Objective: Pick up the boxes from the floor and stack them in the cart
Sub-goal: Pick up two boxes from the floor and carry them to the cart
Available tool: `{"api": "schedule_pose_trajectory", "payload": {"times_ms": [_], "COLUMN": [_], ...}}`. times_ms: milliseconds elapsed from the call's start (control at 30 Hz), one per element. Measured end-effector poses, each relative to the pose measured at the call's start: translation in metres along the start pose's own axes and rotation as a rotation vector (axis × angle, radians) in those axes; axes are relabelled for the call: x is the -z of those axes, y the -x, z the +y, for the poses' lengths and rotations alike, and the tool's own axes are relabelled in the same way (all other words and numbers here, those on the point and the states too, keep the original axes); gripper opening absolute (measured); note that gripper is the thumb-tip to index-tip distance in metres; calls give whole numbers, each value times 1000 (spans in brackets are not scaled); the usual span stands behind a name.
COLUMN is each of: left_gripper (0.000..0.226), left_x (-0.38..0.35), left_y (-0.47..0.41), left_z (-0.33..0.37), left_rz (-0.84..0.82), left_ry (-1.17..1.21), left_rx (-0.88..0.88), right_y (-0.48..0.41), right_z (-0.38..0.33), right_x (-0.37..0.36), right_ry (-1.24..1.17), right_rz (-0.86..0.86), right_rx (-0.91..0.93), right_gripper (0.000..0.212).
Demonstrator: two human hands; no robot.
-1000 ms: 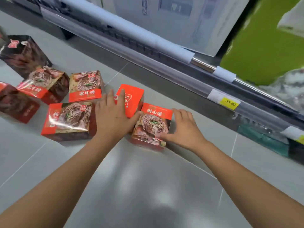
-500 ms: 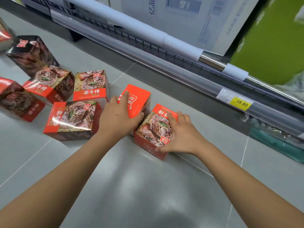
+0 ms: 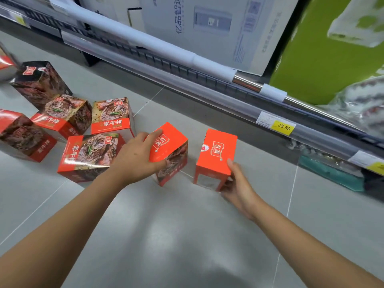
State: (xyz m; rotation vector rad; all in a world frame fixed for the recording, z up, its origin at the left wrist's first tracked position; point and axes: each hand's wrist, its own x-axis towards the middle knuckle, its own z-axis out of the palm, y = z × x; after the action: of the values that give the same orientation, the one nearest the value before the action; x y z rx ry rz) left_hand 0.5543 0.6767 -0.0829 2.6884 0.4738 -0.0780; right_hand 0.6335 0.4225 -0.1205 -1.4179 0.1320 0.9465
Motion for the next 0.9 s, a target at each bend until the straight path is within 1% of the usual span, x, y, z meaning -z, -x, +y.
{"api": "schedule_pose_trajectory", "payload": {"times_ms": [67,100,167,233,267,300,333,367,400,533,600,633,700,800,900], "left_gripper": [102,101,100,100,101,103,104,104,104,103,102,102,100,96,92], "left_x": [1,2,3,3,2,1,-1,-2,-3,-7,-9,-9,-8,-6,-3], "left_y": [0,-1,-2,-3,-5,-6,-8,-10,-12,-16,-18,-18,-20,-22,-24], "left_z": [-1,-1,1,5,8,11,14,16,18,22,22,21,19,16,16], "left_rz": [3,11,22,26,19,10,1,-7,-14,-24,-22,-21,-14,-17,-12], "left_ry": [-70,-105,-174,-221,-237,-251,-265,-279,-291,-313,-308,-302,-290,-261,-235], "left_rx": [-32,-42,-53,-56,-54,-53,-56,-61,-66,-64,-64,-65,-72,-80,-75], "right_y": [12,15,15,12,9,5,0,-7,-14,-42,-52,-55,-58,-57,-45], "right_z": [15,20,28,24,18,10,0,-11,-25,-69,-80,-81,-76,-61,-49], "right_x": [-13,-17,-17,-7,1,10,20,30,36,38,33,32,30,30,26], "right_ry": [-21,-34,5,113,196,298,432,572,721,1262,1436,1452,1388,1253,1168], "right_rz": [-36,-26,94,262,313,322,291,225,158,-151,-267,-309,-335,-232,-87], "right_rx": [-33,-52,-17,108,191,286,390,482,554,721,785,797,830,898,847], "right_gripper": [38,43,65,100,112,120,128,133,133,113,108,106,104,98,95]}}
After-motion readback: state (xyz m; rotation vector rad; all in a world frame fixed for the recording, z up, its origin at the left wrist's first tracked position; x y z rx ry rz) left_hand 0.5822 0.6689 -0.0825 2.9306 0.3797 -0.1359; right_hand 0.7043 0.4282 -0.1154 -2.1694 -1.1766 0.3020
